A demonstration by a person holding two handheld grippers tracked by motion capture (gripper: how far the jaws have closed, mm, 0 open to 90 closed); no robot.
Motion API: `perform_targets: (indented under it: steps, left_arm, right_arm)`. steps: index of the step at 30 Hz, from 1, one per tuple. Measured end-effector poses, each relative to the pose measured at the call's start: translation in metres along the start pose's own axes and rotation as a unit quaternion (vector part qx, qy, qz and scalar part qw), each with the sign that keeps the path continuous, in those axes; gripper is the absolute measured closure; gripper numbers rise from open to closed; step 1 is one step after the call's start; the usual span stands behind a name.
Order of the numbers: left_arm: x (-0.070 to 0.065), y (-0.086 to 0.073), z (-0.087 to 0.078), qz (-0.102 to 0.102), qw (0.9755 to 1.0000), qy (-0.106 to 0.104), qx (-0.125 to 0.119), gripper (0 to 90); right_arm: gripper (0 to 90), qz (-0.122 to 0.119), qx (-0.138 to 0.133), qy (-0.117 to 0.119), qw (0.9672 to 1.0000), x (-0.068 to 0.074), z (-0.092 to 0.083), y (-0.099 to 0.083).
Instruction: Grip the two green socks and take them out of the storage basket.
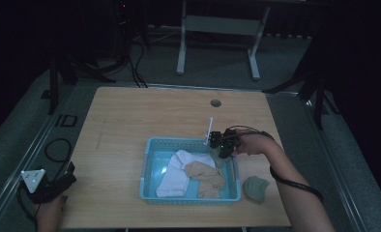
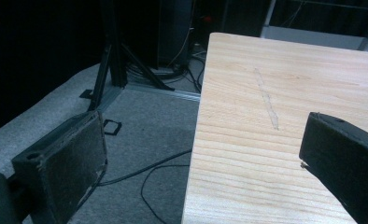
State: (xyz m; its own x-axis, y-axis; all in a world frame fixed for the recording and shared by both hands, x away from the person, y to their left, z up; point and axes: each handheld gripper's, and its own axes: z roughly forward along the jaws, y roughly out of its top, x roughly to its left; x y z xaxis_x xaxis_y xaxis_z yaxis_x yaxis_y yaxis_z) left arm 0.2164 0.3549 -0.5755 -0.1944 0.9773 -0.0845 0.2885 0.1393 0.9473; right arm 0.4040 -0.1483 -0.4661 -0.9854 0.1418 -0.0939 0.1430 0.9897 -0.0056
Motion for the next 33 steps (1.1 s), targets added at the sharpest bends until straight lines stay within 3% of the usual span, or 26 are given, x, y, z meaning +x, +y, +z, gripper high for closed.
perform_targets:
  steps: [17, 24, 33]
  left_arm:
    - [0.0, 0.0, 0.0, 0.0, 1.0, 0.0, 0.0, 0.7]
    - [0.0, 0.0, 0.0, -0.001, 1.0, 0.0, 0.001, 0.7]
    - [0.0, 0.0, 0.0, 0.0, 1.0, 0.001, 0.001, 0.7]
  right_arm:
    - [84.1, -0.045, -0.041, -0.004, 0.9981, 0.024, -0.071, -0.001]
    - [84.1, -0.041, -0.057, -0.019, 0.9973, 0.027, -0.096, -0.009]
    - [84.1, -0.022, -0.051, -0.024, 0.9982, 0.022, -0.102, -0.03]
